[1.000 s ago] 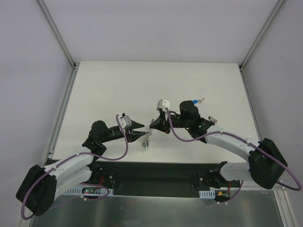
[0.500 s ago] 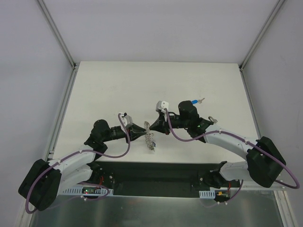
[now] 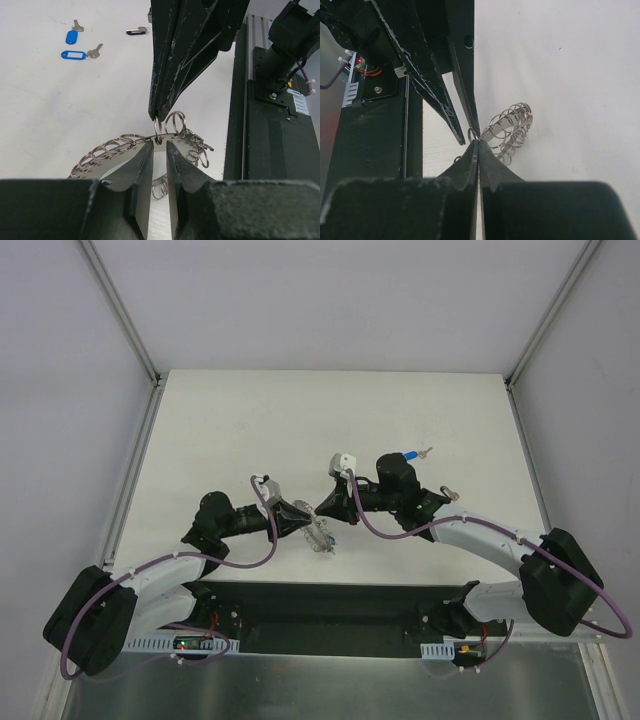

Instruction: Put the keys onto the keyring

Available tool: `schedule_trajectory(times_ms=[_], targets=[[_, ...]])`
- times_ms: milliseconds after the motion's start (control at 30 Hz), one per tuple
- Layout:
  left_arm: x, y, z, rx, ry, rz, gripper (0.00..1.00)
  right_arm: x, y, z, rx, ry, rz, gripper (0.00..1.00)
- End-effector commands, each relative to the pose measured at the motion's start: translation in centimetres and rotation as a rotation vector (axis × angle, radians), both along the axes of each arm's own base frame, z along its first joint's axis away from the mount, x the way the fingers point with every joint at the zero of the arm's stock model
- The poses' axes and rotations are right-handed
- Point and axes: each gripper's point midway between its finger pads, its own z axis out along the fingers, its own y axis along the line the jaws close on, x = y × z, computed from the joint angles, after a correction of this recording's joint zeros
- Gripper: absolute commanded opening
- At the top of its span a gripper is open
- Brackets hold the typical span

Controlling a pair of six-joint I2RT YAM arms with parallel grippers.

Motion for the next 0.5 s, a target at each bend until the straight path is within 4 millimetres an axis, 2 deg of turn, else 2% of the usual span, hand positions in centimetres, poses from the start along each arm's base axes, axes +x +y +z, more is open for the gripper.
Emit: schedule_trajectory(times_ms=[0,467], targets=[[0.65,-0.49,3.22,-0.07,-0.082,-0.017,0.14,0.35,1.08,3.21,0.083,-0.084,0.039,0.01],[1.12,-0.49,3.23,-0.084,-0.07,0.012,0.07,0.36,1.26,3.29,0.083,-0.084,0.039,0.01]])
